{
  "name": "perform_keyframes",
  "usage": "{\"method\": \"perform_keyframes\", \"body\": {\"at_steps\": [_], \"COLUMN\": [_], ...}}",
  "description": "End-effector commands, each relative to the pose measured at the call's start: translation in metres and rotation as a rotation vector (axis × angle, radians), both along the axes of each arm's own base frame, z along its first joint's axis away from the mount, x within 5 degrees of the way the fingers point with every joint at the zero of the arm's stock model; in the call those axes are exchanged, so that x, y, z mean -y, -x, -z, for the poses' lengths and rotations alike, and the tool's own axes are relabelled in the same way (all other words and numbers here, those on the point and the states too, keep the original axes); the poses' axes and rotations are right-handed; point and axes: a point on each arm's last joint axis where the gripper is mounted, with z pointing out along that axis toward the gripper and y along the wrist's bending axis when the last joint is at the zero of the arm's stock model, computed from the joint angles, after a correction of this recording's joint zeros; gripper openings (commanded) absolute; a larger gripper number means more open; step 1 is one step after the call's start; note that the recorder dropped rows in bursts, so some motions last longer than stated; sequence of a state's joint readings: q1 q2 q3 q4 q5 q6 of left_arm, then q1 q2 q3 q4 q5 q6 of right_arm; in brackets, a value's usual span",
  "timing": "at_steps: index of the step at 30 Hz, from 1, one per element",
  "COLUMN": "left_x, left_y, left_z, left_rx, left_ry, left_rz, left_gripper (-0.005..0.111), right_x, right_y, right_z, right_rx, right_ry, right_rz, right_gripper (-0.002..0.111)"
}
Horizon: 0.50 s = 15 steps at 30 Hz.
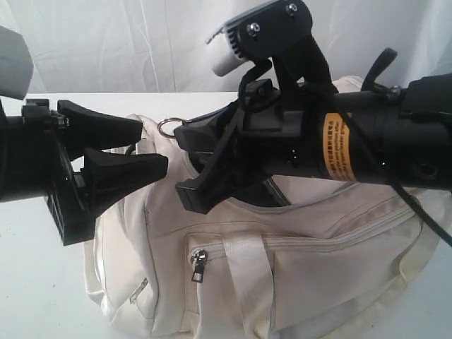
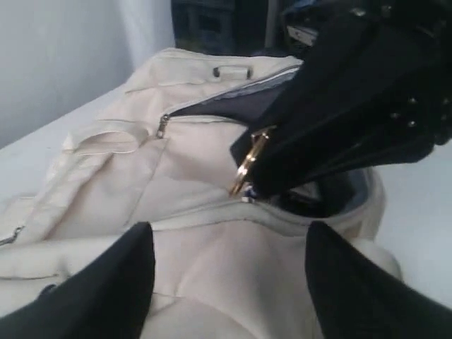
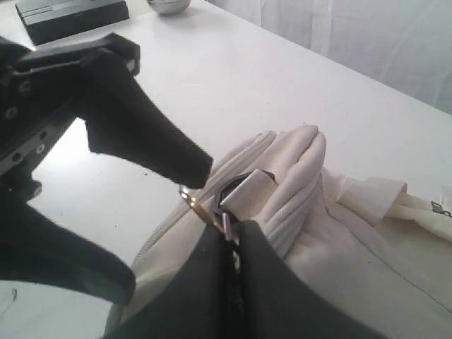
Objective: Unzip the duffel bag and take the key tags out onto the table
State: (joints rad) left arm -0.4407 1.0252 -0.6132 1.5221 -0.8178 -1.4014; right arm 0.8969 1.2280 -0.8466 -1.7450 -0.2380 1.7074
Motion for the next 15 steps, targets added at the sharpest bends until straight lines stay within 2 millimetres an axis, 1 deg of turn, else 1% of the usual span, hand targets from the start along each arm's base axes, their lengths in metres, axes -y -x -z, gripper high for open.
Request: {"method": "perform_keyframes", "body": {"at_steps": [1, 5, 7, 12, 15], "left_x": [-0.001, -0.001, -0.001, 0.0, 0.002], "left_y": [0.007, 0.01, 0.009, 0.003, -0.003], "left_z": [0.009, 0.017, 0.017, 0.015, 0.024], "left_rx": [-0.067, -0.098, -0.088, -0.057, -0.078], "left_ry": [0.009, 0.023, 0.028, 0.063, 0.023], "left_rz": [0.021, 0.027, 0.025, -0.005, -0.014], "left_gripper": [0.065, 0.065, 0.065, 0.064, 0.064], "right_x": [0.0, -0.004, -0.005, -0.01, -0.011], "right_y": [0.001, 0.001, 0.0, 0.0, 0.001], "right_z": [-0.009, -0.014, -0.013, -0.007, -0.007], "right_rx": [-0.025, -0.028, -0.042, -0.077, -0.094], "right_ry": [-0.051, -0.064, -0.067, -0.061, -0.071], "right_rz": [0.01, -0.022, -0.018, -0.047, -0.051], "right_gripper": [0.0, 0.0, 0.0, 0.0, 0.0]}}
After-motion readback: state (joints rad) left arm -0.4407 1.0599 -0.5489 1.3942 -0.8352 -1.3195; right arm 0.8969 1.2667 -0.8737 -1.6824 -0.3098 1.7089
